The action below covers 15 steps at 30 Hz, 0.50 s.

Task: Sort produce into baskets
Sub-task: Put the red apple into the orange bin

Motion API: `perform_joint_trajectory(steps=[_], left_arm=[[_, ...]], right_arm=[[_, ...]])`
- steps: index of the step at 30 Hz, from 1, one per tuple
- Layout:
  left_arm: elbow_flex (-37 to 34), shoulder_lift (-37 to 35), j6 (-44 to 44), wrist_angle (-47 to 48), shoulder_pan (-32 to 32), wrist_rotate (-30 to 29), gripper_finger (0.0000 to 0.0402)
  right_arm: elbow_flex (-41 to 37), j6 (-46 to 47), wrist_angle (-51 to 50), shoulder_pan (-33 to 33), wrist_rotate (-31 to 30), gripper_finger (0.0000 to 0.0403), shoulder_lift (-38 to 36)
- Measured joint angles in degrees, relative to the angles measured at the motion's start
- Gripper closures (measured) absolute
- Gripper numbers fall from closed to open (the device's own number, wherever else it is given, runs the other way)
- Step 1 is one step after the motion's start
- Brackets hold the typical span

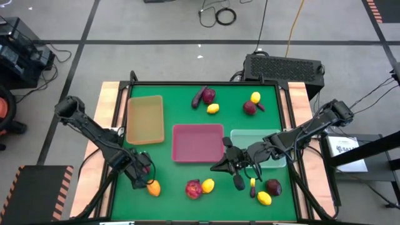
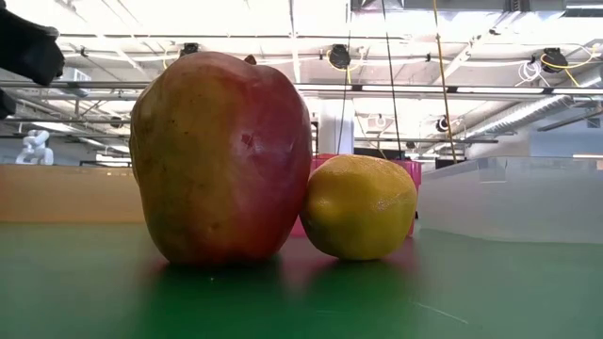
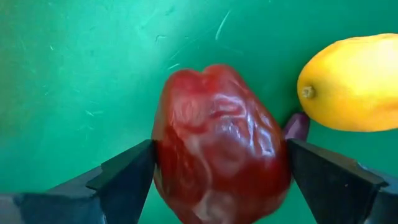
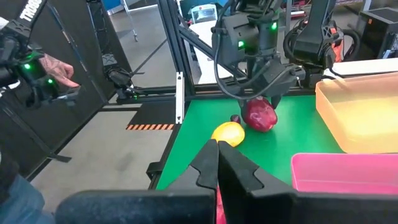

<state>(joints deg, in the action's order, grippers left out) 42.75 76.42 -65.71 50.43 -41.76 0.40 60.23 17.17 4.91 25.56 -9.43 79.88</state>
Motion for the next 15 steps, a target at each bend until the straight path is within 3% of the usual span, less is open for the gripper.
perform_joint_trajectory(steps=[7, 15], left_arm=[[-1.7, 0.0, 0.0, -1.0, 0.0, -0.9, 0.0045], [-0.3, 0.3, 1.9, -0.1, 0.1, -0.5, 0.0079]], right_arm=[[0.0, 0.1, 0.0, 0.0, 0.0, 0.0403, 0.0], [0.0, 0.0, 0.0, -0.1, 0.0, 0.0403, 0.0]])
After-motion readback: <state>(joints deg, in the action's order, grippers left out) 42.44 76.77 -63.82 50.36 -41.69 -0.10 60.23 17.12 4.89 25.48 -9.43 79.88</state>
